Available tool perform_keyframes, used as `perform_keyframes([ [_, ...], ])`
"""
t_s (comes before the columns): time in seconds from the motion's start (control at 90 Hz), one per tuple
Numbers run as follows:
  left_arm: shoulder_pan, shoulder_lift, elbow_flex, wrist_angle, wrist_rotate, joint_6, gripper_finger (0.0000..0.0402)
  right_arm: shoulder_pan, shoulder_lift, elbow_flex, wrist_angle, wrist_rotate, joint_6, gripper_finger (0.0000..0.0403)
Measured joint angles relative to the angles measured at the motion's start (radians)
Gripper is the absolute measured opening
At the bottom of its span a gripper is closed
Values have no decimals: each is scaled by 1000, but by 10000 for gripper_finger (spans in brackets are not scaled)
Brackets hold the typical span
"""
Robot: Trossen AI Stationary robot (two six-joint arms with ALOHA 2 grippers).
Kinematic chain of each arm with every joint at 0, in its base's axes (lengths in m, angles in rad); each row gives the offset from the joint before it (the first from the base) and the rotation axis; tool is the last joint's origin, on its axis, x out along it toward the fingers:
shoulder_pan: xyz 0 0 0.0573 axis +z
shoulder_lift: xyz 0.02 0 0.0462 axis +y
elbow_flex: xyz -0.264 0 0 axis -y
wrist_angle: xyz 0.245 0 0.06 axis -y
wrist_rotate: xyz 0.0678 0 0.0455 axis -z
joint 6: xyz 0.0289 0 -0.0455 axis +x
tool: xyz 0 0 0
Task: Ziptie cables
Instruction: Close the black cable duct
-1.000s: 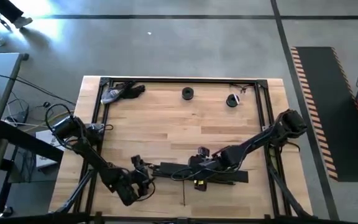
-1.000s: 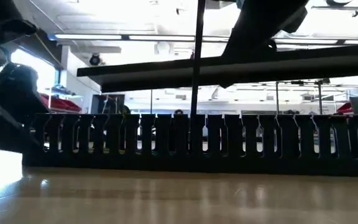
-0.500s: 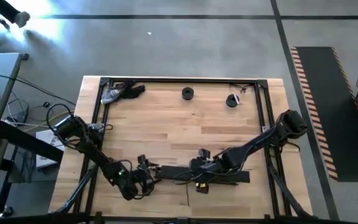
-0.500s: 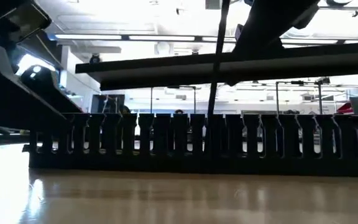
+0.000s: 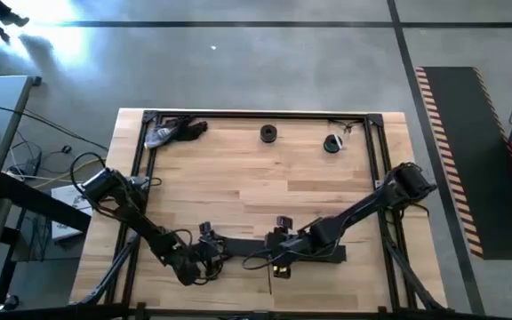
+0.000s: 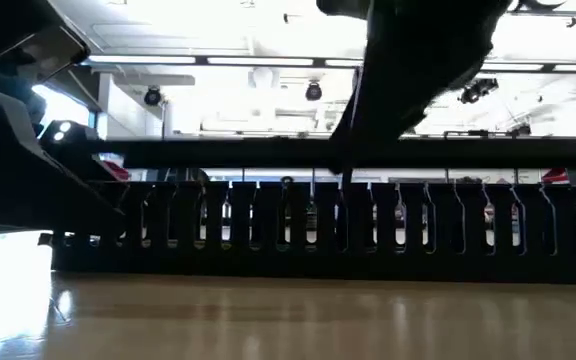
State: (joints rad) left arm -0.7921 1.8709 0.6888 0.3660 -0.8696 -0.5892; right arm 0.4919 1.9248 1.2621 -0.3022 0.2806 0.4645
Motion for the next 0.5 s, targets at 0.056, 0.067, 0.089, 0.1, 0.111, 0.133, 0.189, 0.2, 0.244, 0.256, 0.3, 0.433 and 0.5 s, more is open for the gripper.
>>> perform_keyframes([
  [0.056,0,0,0,0,0,0,242,0,6,0,13,1,-15,204],
  [0.067,0,0,0,0,0,0,242,0,8,0,14,0,-18,204],
  [0.089,0,0,0,0,0,0,242,0,13,0,15,1,-18,204],
  [0.1,0,0,0,0,0,0,242,0,14,0,15,0,-19,204],
  [0.111,0,0,0,0,0,0,242,-1,16,0,15,0,-20,204],
  [0.133,0,0,0,0,0,0,241,-1,20,0,14,0,-20,204],
  [0.189,0,0,0,0,0,4,241,-3,26,0,15,-1,-25,204],
  [0.2,0,0,0,0,0,3,241,-3,26,0,15,-2,-26,204],
  [0.244,0,0,0,-1,1,3,241,-4,26,0,14,-3,-28,204],
  [0.256,0,0,0,-1,1,3,241,-4,26,0,14,-3,-28,204],
  [0.3,0,0,0,0,1,3,241,-5,26,0,14,-5,-28,203],
  [0.433,0,0,0,-1,3,0,241,-14,27,0,9,-21,-19,203],
  [0.5,0,0,0,-1,6,-1,241,-20,35,1,15,-31,-18,203],
])
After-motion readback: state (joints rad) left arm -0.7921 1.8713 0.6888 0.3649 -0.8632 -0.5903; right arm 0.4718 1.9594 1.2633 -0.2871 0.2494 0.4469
